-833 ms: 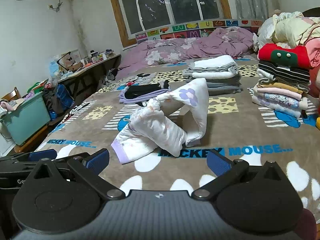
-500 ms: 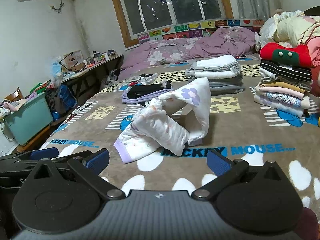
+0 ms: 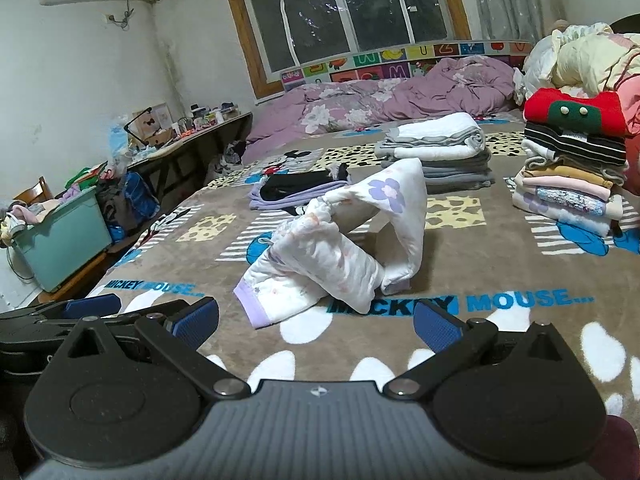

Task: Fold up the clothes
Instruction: 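Move both grippers toward the crumpled white floral quilt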

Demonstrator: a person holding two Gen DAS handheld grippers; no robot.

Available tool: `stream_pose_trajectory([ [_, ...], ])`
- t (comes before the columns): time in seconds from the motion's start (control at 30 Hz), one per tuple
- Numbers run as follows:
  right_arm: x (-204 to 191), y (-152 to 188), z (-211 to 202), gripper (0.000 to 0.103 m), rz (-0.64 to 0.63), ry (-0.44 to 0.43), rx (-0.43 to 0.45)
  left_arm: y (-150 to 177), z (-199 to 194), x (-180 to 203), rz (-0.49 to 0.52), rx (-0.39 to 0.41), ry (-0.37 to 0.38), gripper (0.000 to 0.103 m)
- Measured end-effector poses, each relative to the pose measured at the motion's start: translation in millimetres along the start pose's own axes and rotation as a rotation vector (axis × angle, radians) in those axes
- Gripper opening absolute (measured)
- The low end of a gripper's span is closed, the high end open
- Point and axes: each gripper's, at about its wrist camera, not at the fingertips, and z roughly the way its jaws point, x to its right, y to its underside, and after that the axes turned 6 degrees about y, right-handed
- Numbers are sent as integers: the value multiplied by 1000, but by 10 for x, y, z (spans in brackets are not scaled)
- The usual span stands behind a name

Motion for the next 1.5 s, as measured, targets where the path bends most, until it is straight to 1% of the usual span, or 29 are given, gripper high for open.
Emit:
stream_pose_trajectory([
  [1.1, -3, 4, -26, 103, 6, -21, 7, -11, -32, -25, 2, 8, -12, 103],
  [1.33, 91, 5, 4, 103, 47, -76, 29, -37, 38, -19, 5, -5, -13, 103],
  [1.5, 241, 19, 131, 103, 81, -96, 50, -68, 128, -17, 36, -2, 3, 103],
])
